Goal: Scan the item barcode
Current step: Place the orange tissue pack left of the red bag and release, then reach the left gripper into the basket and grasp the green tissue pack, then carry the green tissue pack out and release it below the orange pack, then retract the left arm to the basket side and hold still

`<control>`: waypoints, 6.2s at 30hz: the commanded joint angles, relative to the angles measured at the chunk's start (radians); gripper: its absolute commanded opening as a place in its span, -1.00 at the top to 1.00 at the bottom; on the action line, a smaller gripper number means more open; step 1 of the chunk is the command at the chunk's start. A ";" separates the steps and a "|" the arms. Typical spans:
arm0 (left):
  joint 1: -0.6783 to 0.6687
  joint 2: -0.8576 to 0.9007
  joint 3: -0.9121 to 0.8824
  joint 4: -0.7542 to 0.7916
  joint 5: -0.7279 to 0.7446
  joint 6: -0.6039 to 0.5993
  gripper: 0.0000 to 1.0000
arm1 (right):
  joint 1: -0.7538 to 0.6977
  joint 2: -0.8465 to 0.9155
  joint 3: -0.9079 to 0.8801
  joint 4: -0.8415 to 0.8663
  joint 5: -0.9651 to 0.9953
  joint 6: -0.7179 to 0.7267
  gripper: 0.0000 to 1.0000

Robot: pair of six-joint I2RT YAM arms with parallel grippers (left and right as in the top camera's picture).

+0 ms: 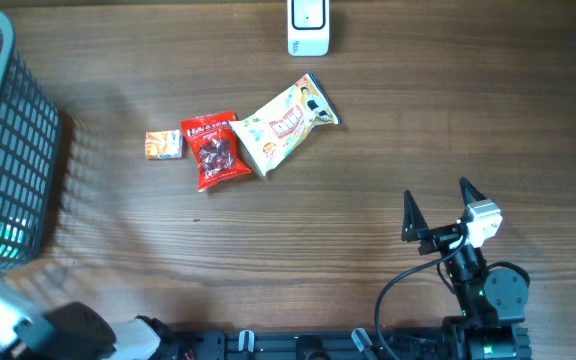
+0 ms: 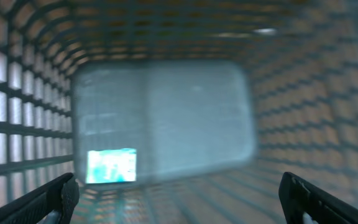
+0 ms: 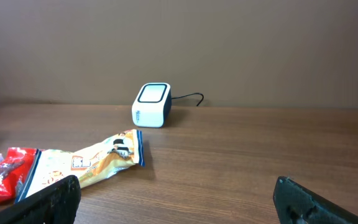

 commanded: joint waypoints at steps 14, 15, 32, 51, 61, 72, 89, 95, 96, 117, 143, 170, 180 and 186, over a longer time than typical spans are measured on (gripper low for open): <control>0.083 0.398 -0.078 -0.036 0.010 0.060 -1.00 | 0.003 -0.007 -0.001 0.005 0.012 -0.006 -0.99; 0.083 0.417 -0.078 -0.041 0.010 0.062 -1.00 | 0.003 -0.007 -0.001 0.005 0.012 -0.005 -0.99; 0.087 0.587 -0.078 -0.133 0.052 0.111 -1.00 | 0.003 -0.007 -0.001 0.005 0.012 -0.006 -0.99; 0.087 0.588 -0.128 -0.064 0.093 0.166 -0.96 | 0.003 -0.007 -0.001 0.005 0.012 -0.006 -0.99; 0.087 0.588 -0.162 -0.026 0.085 0.164 -0.61 | 0.003 -0.007 -0.001 0.005 0.012 -0.006 -0.99; 0.087 0.586 -0.100 -0.032 0.085 0.164 0.92 | 0.003 -0.007 -0.001 0.005 0.012 -0.006 -1.00; 0.087 0.492 0.544 -0.366 0.160 0.163 0.92 | 0.003 -0.007 -0.001 0.005 0.013 -0.006 -0.99; 0.079 0.376 0.609 -0.347 0.524 0.163 0.92 | 0.003 -0.007 -0.001 0.005 0.012 -0.006 -0.99; 0.072 0.361 0.609 -0.348 0.595 0.163 0.92 | 0.003 -0.007 -0.001 0.005 0.012 -0.006 -1.00; -0.682 0.335 0.383 -0.431 0.298 0.202 0.87 | 0.003 -0.007 -0.001 0.005 0.012 -0.006 -0.99; -0.780 0.173 0.164 -0.339 0.170 0.181 -1.00 | 0.003 -0.007 -0.001 0.005 0.012 -0.006 -0.99; -0.686 -0.402 0.187 -0.385 0.144 0.182 -1.00 | 0.003 -0.007 -0.001 0.005 0.012 -0.006 -1.00; -0.686 -0.401 0.187 -0.385 0.144 0.182 -1.00 | 0.003 -0.007 -0.001 0.005 0.012 -0.006 -1.00; -0.686 -0.401 0.187 -0.385 0.144 0.182 -1.00 | 0.003 -0.007 -0.001 0.005 0.012 -0.006 -0.99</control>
